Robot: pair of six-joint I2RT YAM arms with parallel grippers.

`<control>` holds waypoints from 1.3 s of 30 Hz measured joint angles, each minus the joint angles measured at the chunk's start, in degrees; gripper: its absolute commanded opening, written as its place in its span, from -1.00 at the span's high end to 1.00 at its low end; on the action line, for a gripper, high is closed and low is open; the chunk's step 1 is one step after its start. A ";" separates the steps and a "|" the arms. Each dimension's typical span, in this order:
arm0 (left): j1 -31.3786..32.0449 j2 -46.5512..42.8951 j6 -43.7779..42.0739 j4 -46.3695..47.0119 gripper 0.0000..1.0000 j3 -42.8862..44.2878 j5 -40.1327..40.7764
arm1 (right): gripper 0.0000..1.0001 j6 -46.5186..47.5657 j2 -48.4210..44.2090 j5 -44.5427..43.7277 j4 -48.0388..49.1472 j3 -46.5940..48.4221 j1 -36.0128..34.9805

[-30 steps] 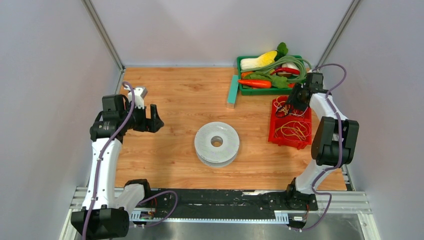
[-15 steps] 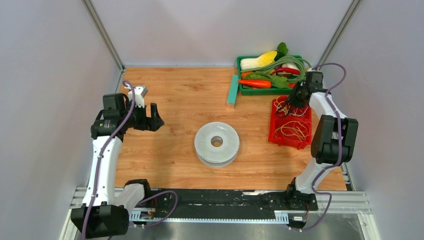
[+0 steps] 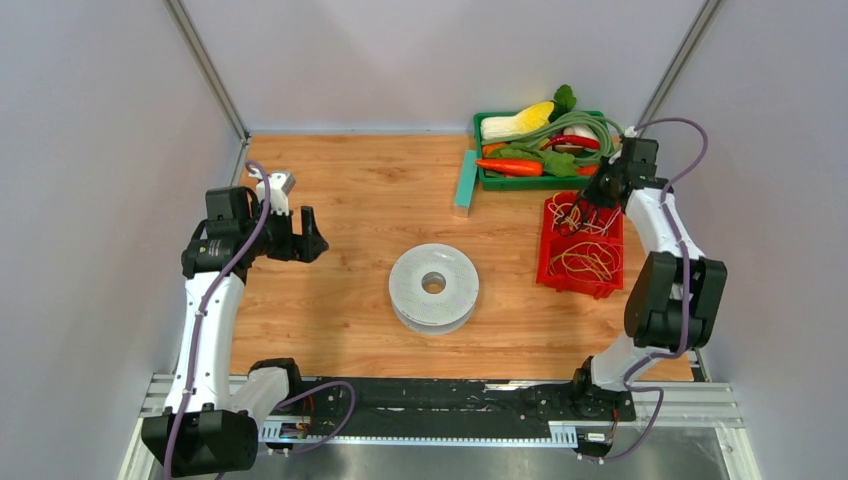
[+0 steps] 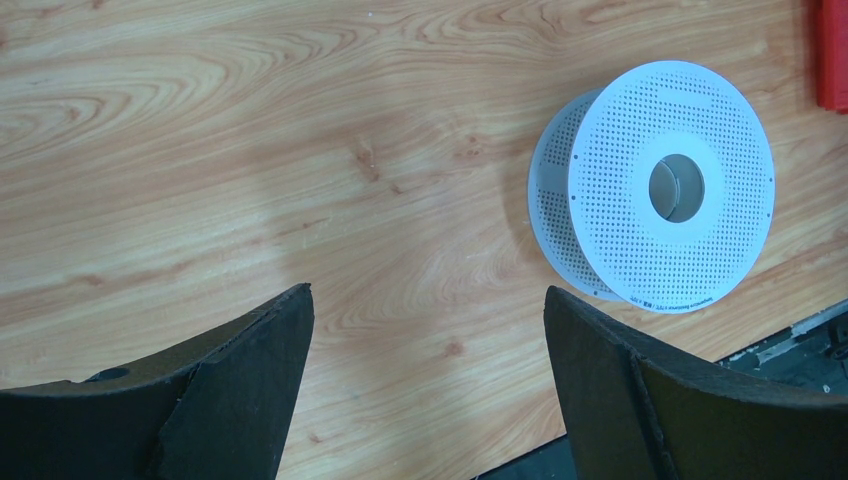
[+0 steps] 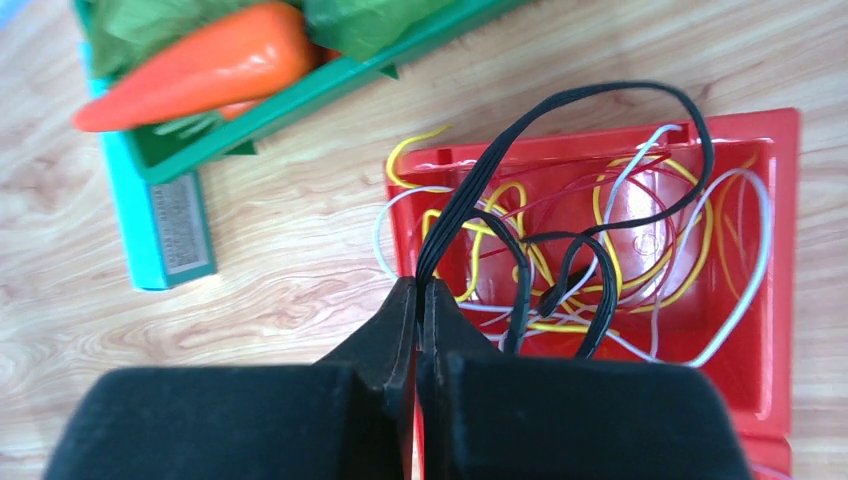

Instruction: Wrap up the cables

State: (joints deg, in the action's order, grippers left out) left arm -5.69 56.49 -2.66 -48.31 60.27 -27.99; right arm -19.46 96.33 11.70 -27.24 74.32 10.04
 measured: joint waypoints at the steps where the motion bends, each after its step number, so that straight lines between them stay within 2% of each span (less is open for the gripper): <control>1: 0.00 -0.02 0.00 -0.02 -0.86 0.00 0.02 | 1.00 0.04 -1.57 0.04 -0.15 -0.20 0.02; 9: 0.00 -1.11 -0.22 -0.24 -0.86 0.00 0.28 | 1.00 1.75 -14.95 1.73 -1.01 -0.42 0.28; 15: 0.00 -1.60 -0.39 -0.52 -0.86 0.00 0.46 | 1.00 3.48 -19.71 5.95 -1.42 -0.42 0.28; 22: 0.00 -1.62 -0.44 -0.90 -0.86 1.40 0.13 | 1.00 4.50 -24.65 16.28 -0.68 0.46 0.28; 30: 0.00 -1.42 -0.44 -1.36 -0.86 5.49 -1.22 | 1.00 3.08 -25.64 31.08 2.29 7.87 0.24; 34: -0.02 -2.64 -0.79 -0.09 -0.86 6.12 -5.42 | 1.00 -1.77 -27.76 35.56 6.27 8.79 -0.79; 39: 0.04 -8.57 -1.16 7.58 -0.85 5.18 -16.04 | 1.00 -8.70 -30.51 31.80 7.85 8.48 -6.32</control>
State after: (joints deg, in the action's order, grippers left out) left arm -5.65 47.92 -3.81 -40.73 65.45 -44.03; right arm -28.16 65.82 43.51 -19.40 82.81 3.73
